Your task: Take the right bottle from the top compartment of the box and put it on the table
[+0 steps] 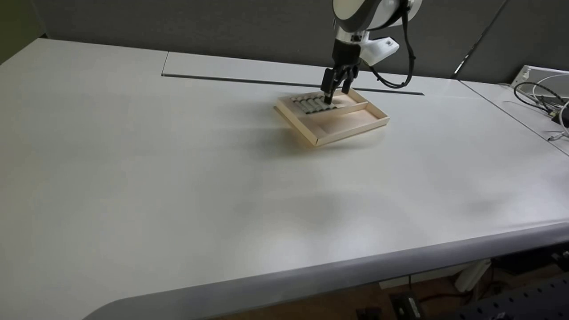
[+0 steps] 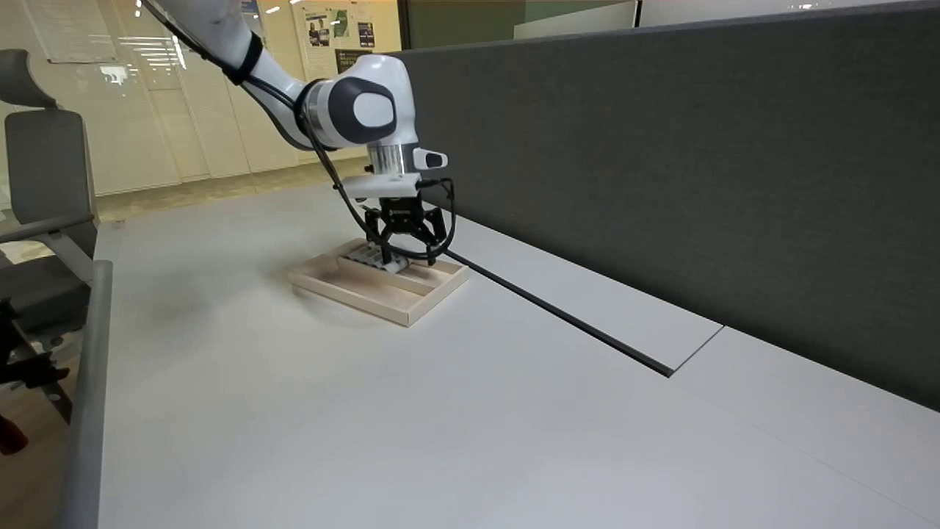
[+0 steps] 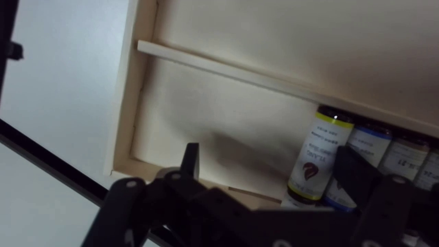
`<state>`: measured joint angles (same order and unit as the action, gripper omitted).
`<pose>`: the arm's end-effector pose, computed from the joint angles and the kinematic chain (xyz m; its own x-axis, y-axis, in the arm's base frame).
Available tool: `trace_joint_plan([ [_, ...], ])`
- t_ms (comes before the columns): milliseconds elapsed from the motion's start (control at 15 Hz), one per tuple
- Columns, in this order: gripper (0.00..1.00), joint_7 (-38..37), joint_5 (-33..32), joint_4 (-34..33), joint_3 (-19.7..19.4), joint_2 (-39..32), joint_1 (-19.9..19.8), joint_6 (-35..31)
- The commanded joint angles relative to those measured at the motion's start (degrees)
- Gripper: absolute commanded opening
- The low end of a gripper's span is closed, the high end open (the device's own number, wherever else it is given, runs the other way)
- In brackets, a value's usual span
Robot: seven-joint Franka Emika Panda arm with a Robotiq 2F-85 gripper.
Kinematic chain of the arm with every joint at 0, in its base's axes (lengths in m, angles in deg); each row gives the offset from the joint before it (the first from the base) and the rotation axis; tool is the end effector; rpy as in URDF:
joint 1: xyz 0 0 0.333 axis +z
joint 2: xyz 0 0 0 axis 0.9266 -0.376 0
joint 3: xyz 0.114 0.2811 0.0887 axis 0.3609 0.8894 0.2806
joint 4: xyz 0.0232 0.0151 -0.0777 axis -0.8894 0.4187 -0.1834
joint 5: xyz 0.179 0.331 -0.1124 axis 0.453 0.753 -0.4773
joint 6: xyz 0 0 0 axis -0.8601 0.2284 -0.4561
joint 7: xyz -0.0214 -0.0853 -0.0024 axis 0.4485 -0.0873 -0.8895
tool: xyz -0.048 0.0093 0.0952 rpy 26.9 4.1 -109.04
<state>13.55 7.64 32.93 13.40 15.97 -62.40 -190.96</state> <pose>0.7166 0.0908 0.1031 0.8270 0.5593 -0.0574 0.5622 -0.8220 0.0905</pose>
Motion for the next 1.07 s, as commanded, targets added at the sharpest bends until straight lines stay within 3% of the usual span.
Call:
trace_joint_plan([
  [0,1.0,-0.5,-1.0,-2.4,-0.5,-1.1,0.0,1.6],
  [1000,1.0,-0.4,-0.6,-2.2,-0.1,-1.6,0.2,2.3],
])
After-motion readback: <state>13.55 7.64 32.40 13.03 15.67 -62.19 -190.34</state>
